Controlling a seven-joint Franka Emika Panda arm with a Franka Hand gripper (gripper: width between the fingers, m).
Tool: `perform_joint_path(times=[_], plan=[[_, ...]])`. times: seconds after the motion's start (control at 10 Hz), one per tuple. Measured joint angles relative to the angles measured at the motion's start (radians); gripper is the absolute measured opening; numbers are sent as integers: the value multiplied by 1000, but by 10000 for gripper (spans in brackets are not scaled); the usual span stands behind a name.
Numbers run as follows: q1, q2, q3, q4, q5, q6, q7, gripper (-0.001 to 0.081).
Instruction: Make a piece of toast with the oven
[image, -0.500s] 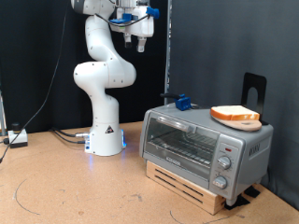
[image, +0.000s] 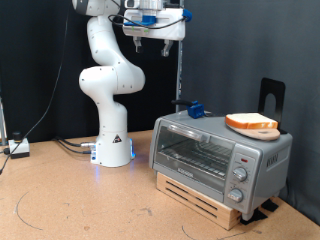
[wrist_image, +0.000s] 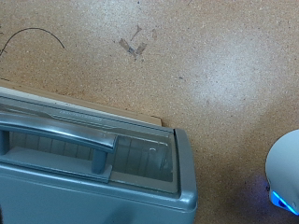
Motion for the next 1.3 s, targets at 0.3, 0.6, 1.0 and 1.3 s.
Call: perform_joint_path(times=[0.3, 0.6, 1.0, 1.3], plan=[[31, -6, -9, 0, 37, 37, -109, 809], [130, 0, -57, 1, 79, 65, -398, 809], [176, 17, -95, 23, 225, 34, -509, 809], [277, 165, -167, 174, 350, -151, -698, 809]])
